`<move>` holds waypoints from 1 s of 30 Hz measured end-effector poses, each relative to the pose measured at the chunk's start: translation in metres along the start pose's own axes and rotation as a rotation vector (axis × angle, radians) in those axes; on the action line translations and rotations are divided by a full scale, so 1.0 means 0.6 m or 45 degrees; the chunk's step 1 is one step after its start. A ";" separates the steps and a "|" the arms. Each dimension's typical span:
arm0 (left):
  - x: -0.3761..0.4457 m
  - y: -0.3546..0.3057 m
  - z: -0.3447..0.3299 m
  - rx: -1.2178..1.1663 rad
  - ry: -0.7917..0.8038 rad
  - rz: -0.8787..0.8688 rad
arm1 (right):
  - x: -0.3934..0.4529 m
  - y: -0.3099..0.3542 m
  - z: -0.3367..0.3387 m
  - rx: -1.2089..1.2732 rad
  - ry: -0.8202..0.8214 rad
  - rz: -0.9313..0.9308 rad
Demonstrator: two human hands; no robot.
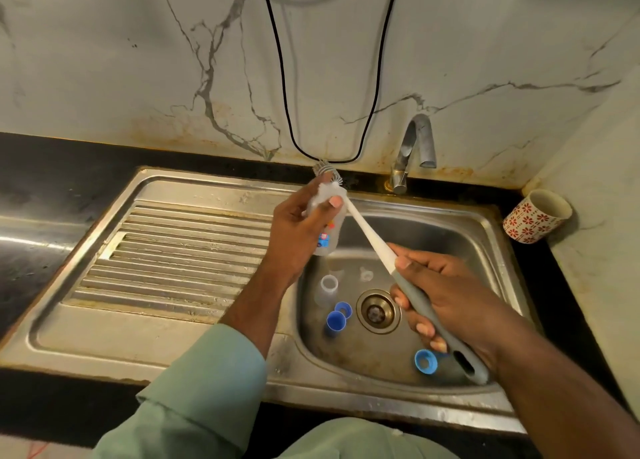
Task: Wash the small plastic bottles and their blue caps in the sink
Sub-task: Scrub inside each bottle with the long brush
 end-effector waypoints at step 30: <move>0.025 0.051 0.072 -0.029 -0.252 0.359 | -0.042 -0.012 0.020 -0.403 0.075 0.043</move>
Point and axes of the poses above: each hand's wrist, its own x-axis towards the middle knuckle, its own z-axis out of the back of the hand, y = z × x, the point moved 6 cm from there along x, towards the middle knuckle, and after that the axes turned 9 degrees about z, right-handed, at the moved point
